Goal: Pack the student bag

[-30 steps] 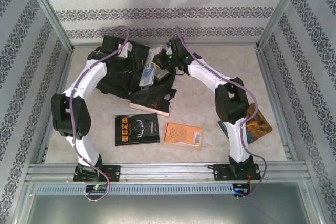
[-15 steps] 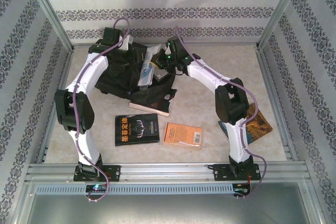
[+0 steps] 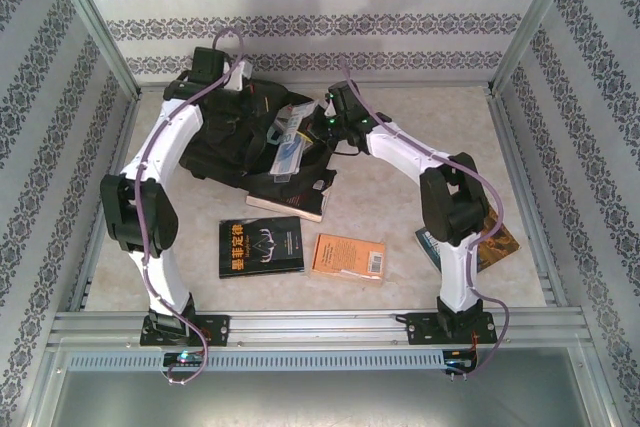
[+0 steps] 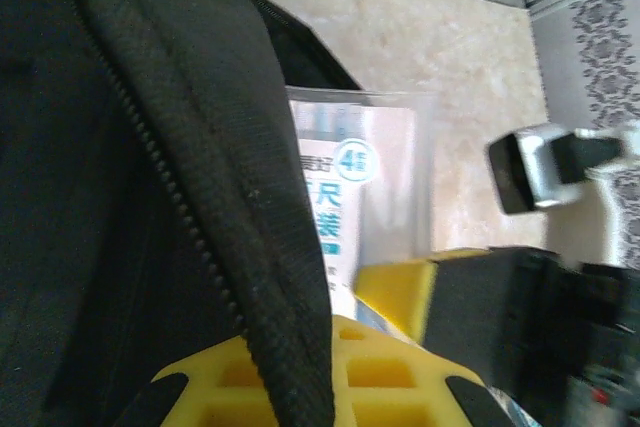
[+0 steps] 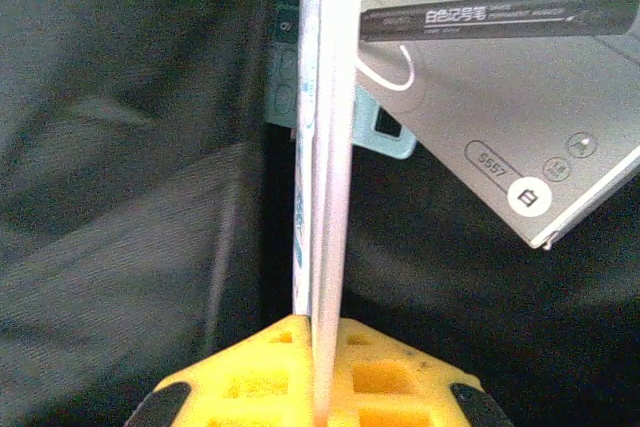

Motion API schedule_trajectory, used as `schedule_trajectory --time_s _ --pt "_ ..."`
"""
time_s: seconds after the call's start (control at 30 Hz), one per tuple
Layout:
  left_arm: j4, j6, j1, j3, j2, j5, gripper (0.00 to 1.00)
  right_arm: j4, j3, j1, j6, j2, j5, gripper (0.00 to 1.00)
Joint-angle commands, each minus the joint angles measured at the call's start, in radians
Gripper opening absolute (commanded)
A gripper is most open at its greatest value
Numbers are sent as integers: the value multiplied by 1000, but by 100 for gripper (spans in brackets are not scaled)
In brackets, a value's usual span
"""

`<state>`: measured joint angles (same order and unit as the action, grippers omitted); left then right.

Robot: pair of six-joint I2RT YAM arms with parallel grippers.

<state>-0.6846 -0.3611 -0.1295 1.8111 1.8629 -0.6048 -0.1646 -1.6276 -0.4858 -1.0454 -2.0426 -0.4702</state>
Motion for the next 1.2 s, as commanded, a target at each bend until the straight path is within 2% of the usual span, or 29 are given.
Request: schedule_trajectory --time_s 0.0,0.07,0.23,0.53,0.77,0.8,0.87,0.93,1.03,1.13,1.17 --pt "-5 -2 -2 62 -53 -75 0 55 -48 7 -22 -29 -68 0" --pt "-26 13 -6 80 -58 -88 0 61 -108 1 -46 -66 -100 0" --pt "-48 14 -13 138 -53 -109 0 102 -188 -7 -116 -122 -71 0" --pt "-46 -11 -25 182 -5 -141 0 317 -183 -39 -353 -191 148 0" --pt "-28 -41 -23 232 45 -105 0 332 -171 -150 -382 -205 235 0" --pt "-29 -42 -21 241 49 -96 0 329 -164 -166 -386 -208 238 4" --pt "-22 -51 -13 246 49 -74 0 310 -142 -196 -376 -204 253 30" --pt "-12 -61 -4 243 46 -69 0 278 -138 -208 -340 -202 249 51" --pt "-10 -62 9 226 38 -64 0 209 -134 -197 -242 -171 250 77" --pt "2 -62 20 187 16 -60 0 92 -140 -176 -96 -105 272 89" --pt "7 -61 25 168 8 -58 0 56 -139 -166 -41 -76 280 91"
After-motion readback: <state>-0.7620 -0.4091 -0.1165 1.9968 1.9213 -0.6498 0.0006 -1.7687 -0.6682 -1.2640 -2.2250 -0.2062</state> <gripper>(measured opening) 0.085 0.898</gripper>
